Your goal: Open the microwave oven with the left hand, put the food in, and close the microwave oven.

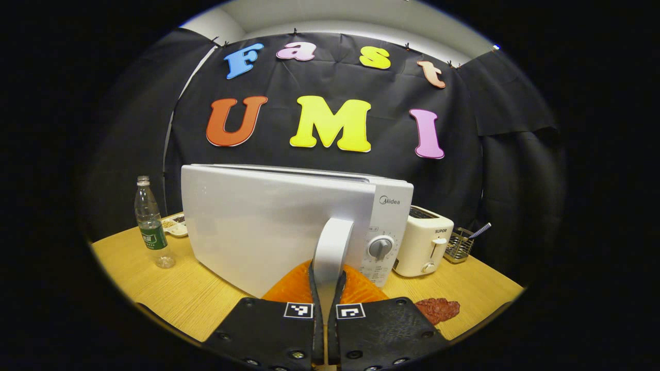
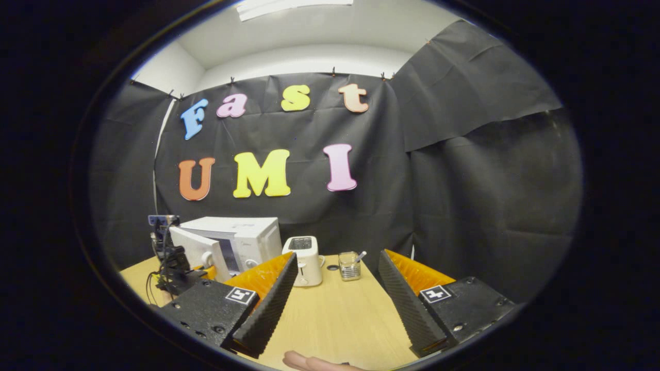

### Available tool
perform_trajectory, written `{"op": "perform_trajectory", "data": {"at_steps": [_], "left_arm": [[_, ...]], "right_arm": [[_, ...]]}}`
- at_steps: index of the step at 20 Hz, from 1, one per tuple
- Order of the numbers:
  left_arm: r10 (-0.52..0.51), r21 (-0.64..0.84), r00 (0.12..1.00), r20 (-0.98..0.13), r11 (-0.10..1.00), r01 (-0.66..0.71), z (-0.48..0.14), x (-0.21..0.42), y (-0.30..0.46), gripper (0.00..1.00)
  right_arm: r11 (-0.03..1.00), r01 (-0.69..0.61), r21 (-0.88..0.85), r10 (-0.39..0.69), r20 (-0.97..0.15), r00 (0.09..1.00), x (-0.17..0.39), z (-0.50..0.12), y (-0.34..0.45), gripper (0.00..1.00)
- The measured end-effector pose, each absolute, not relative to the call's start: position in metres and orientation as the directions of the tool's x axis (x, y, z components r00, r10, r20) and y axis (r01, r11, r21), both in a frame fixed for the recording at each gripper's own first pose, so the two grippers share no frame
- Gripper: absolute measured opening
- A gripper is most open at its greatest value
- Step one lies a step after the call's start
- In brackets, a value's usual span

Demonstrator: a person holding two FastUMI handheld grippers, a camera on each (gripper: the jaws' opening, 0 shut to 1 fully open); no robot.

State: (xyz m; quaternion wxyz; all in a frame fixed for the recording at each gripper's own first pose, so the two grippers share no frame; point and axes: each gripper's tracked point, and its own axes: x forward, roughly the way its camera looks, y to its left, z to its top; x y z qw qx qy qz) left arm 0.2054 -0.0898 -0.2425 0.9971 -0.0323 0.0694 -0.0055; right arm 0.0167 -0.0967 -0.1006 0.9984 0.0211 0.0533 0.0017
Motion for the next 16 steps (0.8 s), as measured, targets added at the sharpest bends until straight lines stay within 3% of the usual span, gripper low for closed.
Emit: {"op": "perform_trajectory", "data": {"at_steps": [10, 11, 12, 13, 14, 15, 16], "left_arm": [[-0.038, -0.028, 0.990, -0.133, 0.999, 0.035, -0.239, 0.113, -0.011, 0.05], [-0.029, -0.023, 0.991, -0.133, 0.999, 0.026, -0.239, 0.105, 0.000, 0.05], [-0.014, -0.021, 0.991, -0.132, 1.000, 0.011, -0.239, 0.097, 0.013, 0.05], [0.004, -0.019, 0.991, -0.132, 1.000, -0.007, -0.238, 0.089, 0.025, 0.05], [0.026, -0.012, 0.992, -0.127, 1.000, -0.028, -0.237, 0.081, 0.039, 0.05], [0.052, 0.000, 0.990, -0.130, 0.999, -0.052, -0.237, 0.073, 0.054, 0.05], [0.083, 0.007, 0.988, -0.131, 0.997, -0.083, -0.237, 0.066, 0.071, 0.05]], "right_arm": [[0.999, -0.030, -0.029, 0.029, -0.046, 0.999, -0.013, -0.081, -0.044, 1.00], [0.999, -0.037, -0.031, 0.036, -0.046, 0.998, -0.013, -0.081, -0.037, 0.91], [0.998, -0.045, -0.032, 0.044, -0.047, 0.998, -0.015, -0.081, -0.030, 1.00], [0.998, -0.049, -0.032, 0.047, -0.050, 0.998, -0.015, -0.084, -0.025, 1.00], [0.998, -0.055, -0.031, 0.053, -0.054, 0.997, -0.016, -0.086, -0.018, 0.90], [0.997, -0.068, -0.030, 0.066, -0.061, 0.996, -0.018, -0.089, -0.010, 1.00], [0.996, -0.083, -0.030, 0.081, -0.068, 0.994, -0.018, -0.092, -0.002, 0.90]]}}
